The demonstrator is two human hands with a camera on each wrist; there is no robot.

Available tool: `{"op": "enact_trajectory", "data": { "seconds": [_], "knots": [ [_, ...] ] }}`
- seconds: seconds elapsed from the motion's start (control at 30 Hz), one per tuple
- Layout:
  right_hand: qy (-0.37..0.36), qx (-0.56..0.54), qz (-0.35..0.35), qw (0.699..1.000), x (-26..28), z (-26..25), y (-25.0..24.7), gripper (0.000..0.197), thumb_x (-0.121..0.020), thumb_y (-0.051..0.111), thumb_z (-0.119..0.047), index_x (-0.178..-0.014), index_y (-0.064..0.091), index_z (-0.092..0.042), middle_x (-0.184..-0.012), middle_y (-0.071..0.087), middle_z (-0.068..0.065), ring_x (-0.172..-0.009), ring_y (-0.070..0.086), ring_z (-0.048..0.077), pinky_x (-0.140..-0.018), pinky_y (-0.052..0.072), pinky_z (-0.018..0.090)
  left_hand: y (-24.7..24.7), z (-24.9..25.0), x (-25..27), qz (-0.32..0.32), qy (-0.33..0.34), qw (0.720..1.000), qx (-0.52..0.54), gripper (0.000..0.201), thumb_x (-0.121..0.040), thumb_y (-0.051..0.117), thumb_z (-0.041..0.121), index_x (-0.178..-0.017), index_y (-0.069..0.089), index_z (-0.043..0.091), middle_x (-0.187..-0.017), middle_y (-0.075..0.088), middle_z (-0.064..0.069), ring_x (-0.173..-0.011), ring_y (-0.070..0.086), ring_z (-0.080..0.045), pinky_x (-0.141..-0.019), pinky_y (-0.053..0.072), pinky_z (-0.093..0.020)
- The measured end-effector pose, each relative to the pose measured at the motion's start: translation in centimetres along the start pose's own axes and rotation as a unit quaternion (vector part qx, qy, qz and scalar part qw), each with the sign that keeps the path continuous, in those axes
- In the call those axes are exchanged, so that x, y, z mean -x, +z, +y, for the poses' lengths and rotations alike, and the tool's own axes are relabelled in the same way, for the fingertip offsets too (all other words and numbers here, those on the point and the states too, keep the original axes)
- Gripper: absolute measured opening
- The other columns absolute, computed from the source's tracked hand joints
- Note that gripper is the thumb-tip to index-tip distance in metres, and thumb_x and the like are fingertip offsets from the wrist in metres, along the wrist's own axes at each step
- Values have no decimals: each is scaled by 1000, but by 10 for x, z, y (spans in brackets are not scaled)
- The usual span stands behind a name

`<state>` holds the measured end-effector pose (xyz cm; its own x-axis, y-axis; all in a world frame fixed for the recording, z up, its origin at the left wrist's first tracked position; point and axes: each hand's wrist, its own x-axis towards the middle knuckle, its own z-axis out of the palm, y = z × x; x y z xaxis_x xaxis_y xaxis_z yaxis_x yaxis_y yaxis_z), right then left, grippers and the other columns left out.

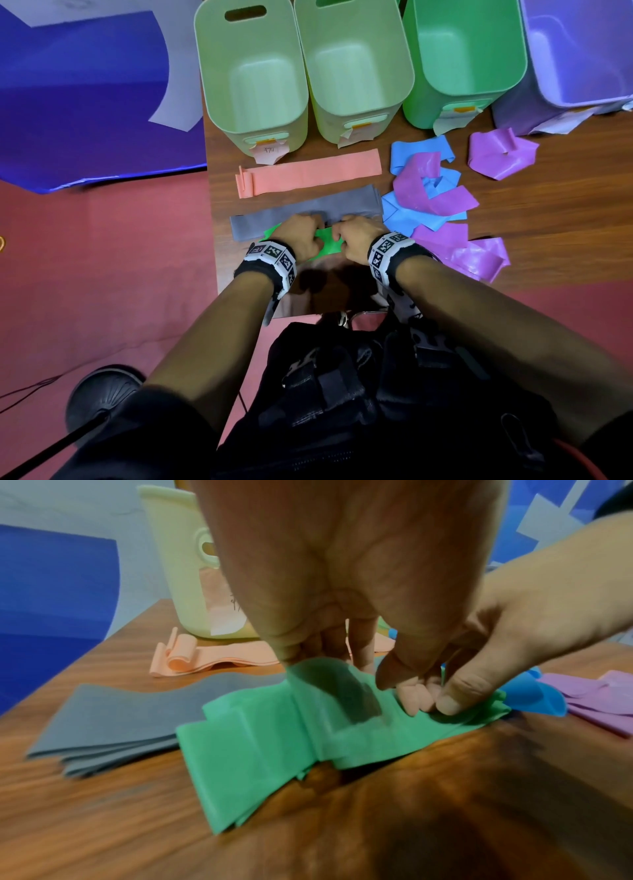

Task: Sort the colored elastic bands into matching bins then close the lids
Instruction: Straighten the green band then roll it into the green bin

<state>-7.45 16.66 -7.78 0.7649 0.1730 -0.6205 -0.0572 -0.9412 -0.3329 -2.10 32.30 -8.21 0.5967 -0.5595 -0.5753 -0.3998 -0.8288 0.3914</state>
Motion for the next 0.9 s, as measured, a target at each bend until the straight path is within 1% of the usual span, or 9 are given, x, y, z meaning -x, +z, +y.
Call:
{"op": "enact_trajectory", "data": {
  "seconds": [0.07, 0.17, 0.23, 0.37, 0.5, 0.63, 0.7, 0.8, 0.9],
  "knots": [
    [0, 6, 1, 1000, -2, -3, -1, 30, -91, 57, -16, -121, 61, -16, -127, 54, 9, -114, 58, 30, -96, 49, 35, -1, 0, 3, 12, 1, 1000, -18, 36, -79, 59, 22, -114, 59, 13, -115, 62, -12, -109, 57, -34, -88, 45, -37],
    [5, 7, 2, 1000, -3, -3, 1, 30, -92, 56, -15, -122, 59, -15, -126, 53, 9, -112, 58, 31, -92, 48, 32, -2, -2, 8, 13, -13, 995, -103, 30, -79, 60, 28, -107, 56, 21, -110, 62, -5, -113, 51, -28, -96, 30, -45],
    [5, 0, -5, 1000, -3, -2, 3, 29, -91, 57, -14, -119, 59, -19, -121, 51, 8, -108, 58, 31, -84, 46, 29, -3, -7, 11, -5, -27, 991, -129, 27, -80, 60, 34, -103, 57, 21, -108, 61, -5, -114, 50, -28, -99, 27, -48],
    [7, -18, -12, 1000, -2, -2, 6, 28, -89, 60, -20, -116, 59, -30, -119, 48, 4, -105, 57, 29, -87, 47, 31, -3, -13, 13, -19, -8, 993, -119, 37, -84, 62, 42, -113, 64, 19, -118, 55, -9, -118, 43, -29, -95, 29, -42],
    [9, -22, -8, 1000, -2, 0, 9, 21, -90, 58, -20, -110, 57, -28, -109, 44, 1, -103, 54, 28, -82, 40, 29, -5, -7, 14, 2, 35, 992, -120, 41, -79, 66, 47, -112, 70, 23, -126, 47, -1, -118, 33, -26, -91, 25, -37],
    [16, -30, -2, 999, -1, 0, 14, 21, -89, 59, -21, -107, 51, -27, -113, 47, 4, -104, 52, 28, -79, 35, 29, -14, -8, 15, -18, 55, 992, -114, 29, -84, 63, 44, -94, 66, 17, -97, 57, -2, -108, 47, -24, -82, 22, -34],
    [24, -35, 5, 999, -1, -1, 16, 24, -88, 60, -21, -109, 51, -27, -113, 47, 5, -104, 51, 29, -79, 35, 29, -15, -12, 17, -30, 50, 993, -102, 23, -85, 62, 43, -87, 58, 20, -84, 56, 2, -98, 53, -25, -84, 26, -34],
    [34, -47, 15, 998, -1, -3, 18, 30, -87, 61, -20, -115, 51, -26, -114, 48, 8, -105, 52, 31, -78, 36, 28, -13, -17, 20, -52, 33, 992, -106, 26, -85, 61, 48, -89, 52, 24, -83, 58, 4, -88, 53, -24, -94, 30, -39],
    [38, -39, 10, 998, -2, -6, 16, 35, -88, 60, -20, -121, 50, -29, -115, 49, 9, -106, 52, 32, -78, 38, 29, -15, -21, 23, -64, 18, 992, -107, 34, -80, 57, 56, -95, 53, 26, -86, 63, 4, -84, 51, -21, -93, 25, -41]
  ]
}}
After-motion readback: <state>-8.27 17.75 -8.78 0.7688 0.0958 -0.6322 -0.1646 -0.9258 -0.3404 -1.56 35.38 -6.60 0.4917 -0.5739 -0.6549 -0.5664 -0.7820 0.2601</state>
